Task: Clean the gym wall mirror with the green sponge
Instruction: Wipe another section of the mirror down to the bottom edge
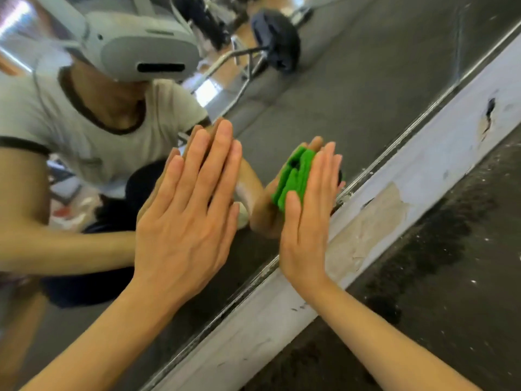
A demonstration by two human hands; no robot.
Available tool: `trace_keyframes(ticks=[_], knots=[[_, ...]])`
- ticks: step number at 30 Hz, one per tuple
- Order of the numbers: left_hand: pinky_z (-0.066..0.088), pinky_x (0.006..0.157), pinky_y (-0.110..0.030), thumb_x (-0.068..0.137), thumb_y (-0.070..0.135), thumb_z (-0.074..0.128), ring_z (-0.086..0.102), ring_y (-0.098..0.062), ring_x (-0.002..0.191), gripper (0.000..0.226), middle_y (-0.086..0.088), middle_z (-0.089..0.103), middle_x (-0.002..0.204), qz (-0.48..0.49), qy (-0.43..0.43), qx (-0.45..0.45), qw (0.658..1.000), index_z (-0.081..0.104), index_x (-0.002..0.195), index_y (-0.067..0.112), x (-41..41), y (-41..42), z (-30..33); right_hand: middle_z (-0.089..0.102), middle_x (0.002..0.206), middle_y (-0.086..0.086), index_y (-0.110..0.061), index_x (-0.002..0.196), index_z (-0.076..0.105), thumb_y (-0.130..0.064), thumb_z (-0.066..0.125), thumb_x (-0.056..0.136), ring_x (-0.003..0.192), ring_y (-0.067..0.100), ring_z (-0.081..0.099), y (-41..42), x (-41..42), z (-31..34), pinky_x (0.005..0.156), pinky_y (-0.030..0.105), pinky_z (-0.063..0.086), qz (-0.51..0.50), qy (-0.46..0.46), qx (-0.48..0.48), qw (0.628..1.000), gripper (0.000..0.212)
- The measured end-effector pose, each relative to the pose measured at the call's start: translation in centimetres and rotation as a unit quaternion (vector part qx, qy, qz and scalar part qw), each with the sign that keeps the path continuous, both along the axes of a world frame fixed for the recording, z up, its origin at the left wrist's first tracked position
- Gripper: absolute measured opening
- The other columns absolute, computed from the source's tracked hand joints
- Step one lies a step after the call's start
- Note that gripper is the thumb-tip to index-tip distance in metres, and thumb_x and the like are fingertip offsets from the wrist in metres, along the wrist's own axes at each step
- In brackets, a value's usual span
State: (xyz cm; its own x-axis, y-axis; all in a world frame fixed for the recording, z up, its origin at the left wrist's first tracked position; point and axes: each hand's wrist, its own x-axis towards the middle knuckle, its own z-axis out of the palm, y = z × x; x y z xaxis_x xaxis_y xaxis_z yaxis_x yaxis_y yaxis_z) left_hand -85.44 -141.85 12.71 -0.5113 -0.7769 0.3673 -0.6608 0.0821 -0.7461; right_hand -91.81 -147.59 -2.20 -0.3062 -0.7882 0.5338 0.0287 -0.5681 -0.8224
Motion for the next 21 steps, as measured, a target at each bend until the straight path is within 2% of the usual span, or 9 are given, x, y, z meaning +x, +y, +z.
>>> trace_keyframes(ticks=[4,6,8,10,13,15,17,19,21], knots=[[0.002,0.128,-0.041,0.109,0.024,0.031,-0.005,-0.024,0.156,0.059,-0.013,0.001,0.167,0.003,-0.003,-0.010,1.000,0.014,0.160,0.000,0.7,0.1,-0.7,0.003,0.169,0.010,-0.002,0.158,0.008,-0.013,0.031,0.110,0.155,0.012,-0.004,-2.9,-2.5,2.0,0.127,0.038,0.000,-0.044,-0.131,0.136,0.981,0.055],[0.001,0.128,-0.040,0.109,0.024,0.031,-0.006,-0.023,0.156,0.059,-0.013,0.001,0.167,0.008,-0.007,-0.013,1.000,0.014,0.160,0.000,0.7,0.1,-0.8,-0.002,0.169,0.004,-0.005,0.159,0.003,-0.017,0.029,0.110,0.156,0.016,-0.005,1.1,0.3,1.3,0.126,0.033,-0.002,-0.005,-0.125,0.142,0.982,0.057],[0.001,0.128,-0.040,0.108,0.024,0.031,-0.006,-0.023,0.156,0.060,-0.014,0.001,0.167,0.007,-0.007,-0.008,1.000,0.014,0.160,0.000,0.6,0.1,-0.7,-0.010,0.169,-0.004,-0.015,0.160,-0.008,-0.028,0.024,0.111,0.156,0.017,-0.008,5.3,2.3,0.1,0.126,0.029,-0.003,0.039,-0.065,0.088,0.993,0.059],[0.002,0.128,-0.041,0.108,0.024,0.032,-0.005,-0.023,0.156,0.060,-0.014,0.002,0.167,0.011,-0.010,-0.008,1.000,0.014,0.160,0.000,0.6,0.1,-0.6,-0.014,0.167,-0.013,-0.027,0.159,-0.013,-0.035,0.019,0.111,0.155,0.016,-0.010,5.5,2.1,-0.6,0.126,0.033,-0.002,0.068,-0.038,0.056,0.995,0.059],[0.003,0.128,-0.041,0.108,0.025,0.033,-0.004,-0.024,0.156,0.060,-0.014,0.003,0.167,0.009,-0.005,-0.001,1.000,0.014,0.160,0.001,0.4,0.3,-0.5,-0.006,0.168,-0.003,-0.013,0.160,-0.003,-0.024,0.026,0.111,0.155,0.015,-0.007,1.1,-0.8,0.3,0.127,0.044,-0.001,0.032,-0.054,0.049,0.997,0.057],[0.003,0.128,-0.041,0.107,0.024,0.033,-0.001,-0.025,0.156,0.061,-0.014,0.004,0.167,0.005,-0.005,-0.004,1.000,0.014,0.160,0.001,0.4,0.3,-0.5,0.003,0.168,0.013,0.000,0.158,0.009,-0.013,0.030,0.109,0.155,0.020,-0.002,-3.3,-3.4,1.7,0.127,0.036,-0.002,-0.031,-0.094,0.097,0.990,0.055],[0.004,0.128,-0.041,0.107,0.023,0.035,0.002,-0.026,0.156,0.062,-0.013,0.002,0.168,0.002,-0.011,-0.005,1.000,0.014,0.160,0.001,0.4,0.3,-0.5,0.008,0.167,0.021,0.005,0.157,0.012,-0.013,0.031,0.109,0.156,0.029,0.002,-5.5,-4.6,3.6,0.127,0.040,0.000,-0.060,-0.108,0.121,0.985,0.054],[0.004,0.128,-0.041,0.104,0.023,0.039,0.004,-0.028,0.156,0.064,-0.013,0.003,0.168,0.003,-0.006,-0.004,1.000,0.017,0.160,0.001,0.5,0.3,-0.5,0.008,0.165,0.024,0.004,0.157,0.011,-0.015,0.031,0.109,0.155,0.034,0.002,-4.4,-4.2,4.3,0.126,0.049,0.002,-0.050,0.004,0.034,0.998,0.055],[0.004,0.128,-0.042,0.103,0.022,0.041,0.008,-0.029,0.156,0.064,-0.015,0.008,0.168,0.006,0.004,0.002,1.000,0.021,0.159,0.000,0.2,0.3,-0.4,0.010,0.164,0.023,0.002,0.156,0.011,-0.020,0.026,0.110,0.155,0.030,-0.001,-2.2,-3.2,3.0,0.126,0.050,0.001,-0.015,0.142,-0.098,0.985,0.053]])
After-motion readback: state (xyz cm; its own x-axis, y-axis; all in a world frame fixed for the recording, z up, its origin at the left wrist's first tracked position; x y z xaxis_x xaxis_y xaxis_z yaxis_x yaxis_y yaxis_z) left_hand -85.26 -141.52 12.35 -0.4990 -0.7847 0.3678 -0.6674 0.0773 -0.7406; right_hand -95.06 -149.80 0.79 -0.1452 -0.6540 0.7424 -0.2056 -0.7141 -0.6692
